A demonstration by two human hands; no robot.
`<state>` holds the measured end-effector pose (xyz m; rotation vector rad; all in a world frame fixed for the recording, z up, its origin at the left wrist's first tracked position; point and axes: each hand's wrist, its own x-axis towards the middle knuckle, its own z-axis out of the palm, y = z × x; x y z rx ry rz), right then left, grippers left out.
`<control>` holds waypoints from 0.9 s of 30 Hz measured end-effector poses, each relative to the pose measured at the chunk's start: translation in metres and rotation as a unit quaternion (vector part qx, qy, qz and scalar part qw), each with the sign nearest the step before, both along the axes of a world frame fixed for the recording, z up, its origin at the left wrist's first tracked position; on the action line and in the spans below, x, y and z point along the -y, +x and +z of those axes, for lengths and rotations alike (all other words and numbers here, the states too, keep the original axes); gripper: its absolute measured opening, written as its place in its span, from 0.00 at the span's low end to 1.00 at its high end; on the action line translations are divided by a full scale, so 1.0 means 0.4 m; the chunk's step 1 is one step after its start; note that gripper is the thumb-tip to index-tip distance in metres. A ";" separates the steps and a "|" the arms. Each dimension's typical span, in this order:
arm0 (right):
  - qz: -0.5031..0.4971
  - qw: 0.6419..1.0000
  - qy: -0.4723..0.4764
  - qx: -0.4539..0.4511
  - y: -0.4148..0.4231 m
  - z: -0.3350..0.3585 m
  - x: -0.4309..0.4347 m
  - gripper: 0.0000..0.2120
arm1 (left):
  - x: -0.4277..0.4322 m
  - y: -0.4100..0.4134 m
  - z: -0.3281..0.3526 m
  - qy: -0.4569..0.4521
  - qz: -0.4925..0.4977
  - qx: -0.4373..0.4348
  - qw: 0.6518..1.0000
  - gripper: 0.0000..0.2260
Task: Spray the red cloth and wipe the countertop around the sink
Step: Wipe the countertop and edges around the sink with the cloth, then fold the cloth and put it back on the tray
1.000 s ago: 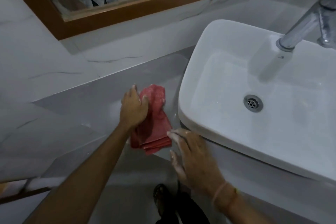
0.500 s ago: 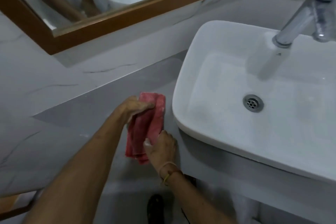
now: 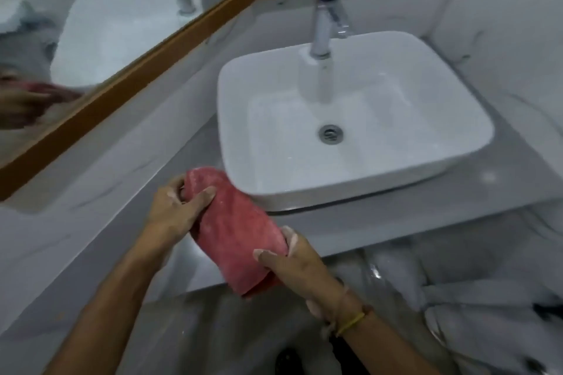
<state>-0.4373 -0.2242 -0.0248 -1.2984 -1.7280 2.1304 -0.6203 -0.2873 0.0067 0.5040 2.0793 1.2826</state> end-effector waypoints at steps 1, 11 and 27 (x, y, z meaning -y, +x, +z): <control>-0.030 0.999 -0.002 -0.016 0.049 0.026 -0.009 0.15 | -0.045 0.034 0.035 -0.005 -0.043 -0.037 0.998 0.17; -0.354 0.930 0.022 -0.096 0.527 0.196 -0.141 0.09 | -0.487 0.523 0.285 0.096 -0.448 -0.117 0.881 0.07; -0.659 0.748 0.037 0.063 1.314 0.072 -0.296 0.03 | -0.865 1.591 0.062 0.087 -0.676 -0.089 0.726 0.15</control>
